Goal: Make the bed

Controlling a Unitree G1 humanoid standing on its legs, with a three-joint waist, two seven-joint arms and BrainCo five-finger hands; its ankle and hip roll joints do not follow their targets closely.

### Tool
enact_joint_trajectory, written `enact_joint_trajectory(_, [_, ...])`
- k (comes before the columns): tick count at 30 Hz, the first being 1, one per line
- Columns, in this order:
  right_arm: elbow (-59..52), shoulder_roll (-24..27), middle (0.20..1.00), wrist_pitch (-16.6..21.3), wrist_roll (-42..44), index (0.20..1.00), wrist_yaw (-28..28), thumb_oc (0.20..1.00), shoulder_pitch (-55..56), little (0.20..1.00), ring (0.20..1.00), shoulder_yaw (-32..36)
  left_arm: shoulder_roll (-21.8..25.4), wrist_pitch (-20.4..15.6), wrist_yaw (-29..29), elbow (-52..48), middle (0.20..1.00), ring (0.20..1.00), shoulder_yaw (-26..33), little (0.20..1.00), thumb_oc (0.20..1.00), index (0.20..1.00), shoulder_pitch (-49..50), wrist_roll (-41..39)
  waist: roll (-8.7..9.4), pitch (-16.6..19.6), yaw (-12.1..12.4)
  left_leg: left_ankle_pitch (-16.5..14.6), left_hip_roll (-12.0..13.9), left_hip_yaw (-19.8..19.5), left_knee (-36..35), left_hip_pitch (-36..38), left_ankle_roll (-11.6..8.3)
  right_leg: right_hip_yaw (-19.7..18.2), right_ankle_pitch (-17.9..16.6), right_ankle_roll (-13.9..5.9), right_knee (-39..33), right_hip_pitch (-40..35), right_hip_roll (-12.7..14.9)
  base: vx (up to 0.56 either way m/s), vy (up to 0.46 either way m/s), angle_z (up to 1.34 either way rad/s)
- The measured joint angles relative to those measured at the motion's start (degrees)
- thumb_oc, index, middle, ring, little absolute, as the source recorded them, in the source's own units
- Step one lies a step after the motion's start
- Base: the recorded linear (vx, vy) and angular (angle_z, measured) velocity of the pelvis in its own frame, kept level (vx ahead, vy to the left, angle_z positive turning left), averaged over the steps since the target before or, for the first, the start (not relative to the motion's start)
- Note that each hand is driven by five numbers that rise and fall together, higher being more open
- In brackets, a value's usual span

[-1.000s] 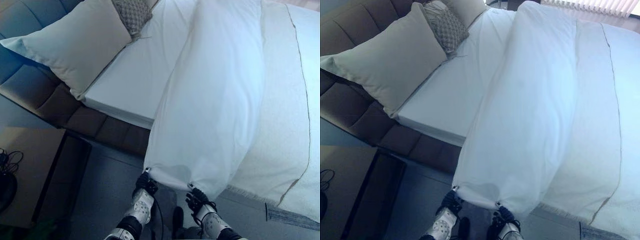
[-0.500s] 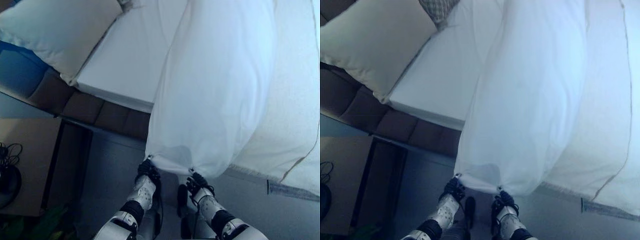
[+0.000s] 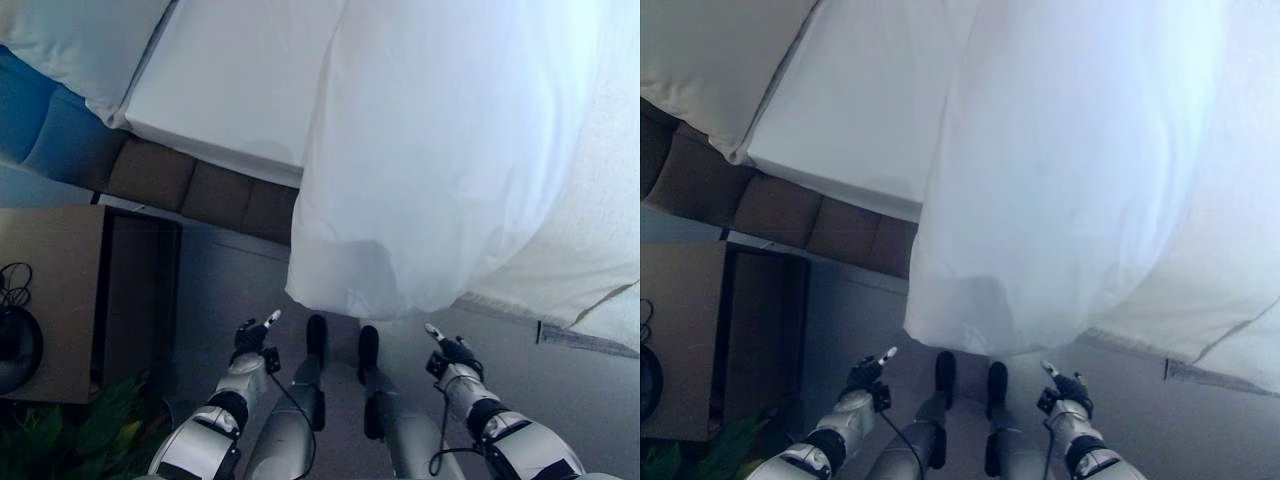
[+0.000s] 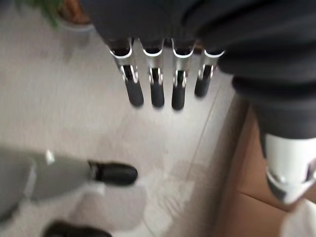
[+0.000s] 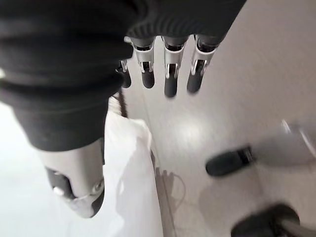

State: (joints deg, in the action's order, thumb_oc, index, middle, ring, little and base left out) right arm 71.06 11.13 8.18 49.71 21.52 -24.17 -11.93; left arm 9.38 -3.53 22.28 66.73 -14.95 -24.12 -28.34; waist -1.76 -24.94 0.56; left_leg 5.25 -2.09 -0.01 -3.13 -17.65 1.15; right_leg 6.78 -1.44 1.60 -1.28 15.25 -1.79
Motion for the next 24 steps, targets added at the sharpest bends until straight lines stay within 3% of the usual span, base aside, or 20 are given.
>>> enact_joint_trajectory(8, [1.9, 0.1, 1.0, -2.2, -1.9, 1.0, -3.2, 1.0, 6.7, 1.0, 1.0, 7.0, 0.6, 1.1, -3.0, 0.4, 1.0, 1.0, 0.4, 1.0, 1.0, 1.0, 5.4, 3.5, 0.16, 0.5, -1.9, 1.0, -0.6, 0.2, -1.9, 7.8, -0.11, 0.3, -0.2, 0.1, -2.2, -8.3, 0.4, 0.06, 0.0, 0.06])
enact_joint_trajectory(13, [2.1, 0.3, 1.0, -3.2, -2.3, 1.0, -4.4, 1.0, 13.6, 1.0, 1.0, 11.6, 1.1, 2.4, -4.9, 0.8, 1.0, 1.0, 0.4, 1.0, 1.0, 1.0, 11.7, 9.2, 0.63, 6.5, -4.1, 0.3, -0.6, 0.9, -1.9, 11.5, -0.99, -0.1, -0.3, 0.07, -3.2, -12.3, 0.5, 0.08, -0.05, -0.03])
enact_joint_trajectory(15, [1.6, 0.5, 1.0, -3.5, -6.0, 1.0, -5.1, 1.0, 16.0, 1.0, 1.0, 11.1, 2.6, 2.6, -5.7, -0.8, 1.0, 1.0, -0.6, 1.0, 1.0, 1.0, 14.3, 14.0, 1.08, 8.2, -4.4, 0.2, -0.6, 0.9, -2.0, 14.2, -1.13, 0.0, -0.5, 0.31, -3.9, -15.3, 0.5, 0.04, -0.057, -0.01])
enact_joint_trajectory(16, [0.7, 1.1, 1.0, -3.7, -10.6, 1.0, -5.7, 1.0, 17.5, 1.0, 1.0, 9.3, 3.9, 2.6, -6.2, -1.3, 1.0, 1.0, -1.3, 1.0, 1.0, 1.0, 15.0, 18.0, 1.39, 11.7, -4.4, -0.1, -0.4, 1.2, -2.0, 14.1, -1.49, -0.2, -0.2, 0.06, -3.9, -15.1, 0.3, 0.08, -0.078, -0.13])
enact_joint_trajectory(18, [-1.1, 2.0, 1.0, -4.0, -17.8, 1.0, -6.7, 1.0, 18.6, 1.0, 1.0, 7.4, 6.8, 2.3, -7.5, -1.5, 1.0, 1.0, -4.0, 1.0, 1.0, 1.0, 15.0, 24.8, 1.97, 14.5, -4.3, -0.4, 0.1, 1.8, -2.3, 14.9, -1.61, -0.1, -0.1, 0.14, -3.9, -15.3, 0.1, 0.07, -0.111, -0.18])
enact_joint_trajectory(21, [-1.4, 3.6, 1.0, -4.7, -24.5, 1.0, -7.8, 1.0, 18.2, 1.0, 1.0, 5.4, 8.4, 2.2, -9.6, -1.2, 1.0, 1.0, -4.5, 1.0, 1.0, 1.0, 15.4, 29.6, 2.29, 17.9, -4.3, -0.5, 0.8, 2.9, -2.3, 16.1, -1.73, 0.0, -0.2, 0.22, -3.8, -16.2, -0.1, 0.06, -0.088, -0.21])
enact_joint_trajectory(24, [-2.6, 4.1, 1.0, -4.9, -26.3, 1.0, -8.6, 1.0, 18.8, 1.0, 1.0, 5.1, 7.4, 2.0, -10.7, -1.2, 1.0, 1.0, -3.7, 1.0, 1.0, 1.0, 15.6, 29.7, 2.17, 19.0, -4.4, -0.5, 1.0, 2.9, -2.2, 17.2, -1.71, 0.0, -0.2, 0.27, -3.8, -17.3, -0.4, 0.07, -0.102, -0.04])
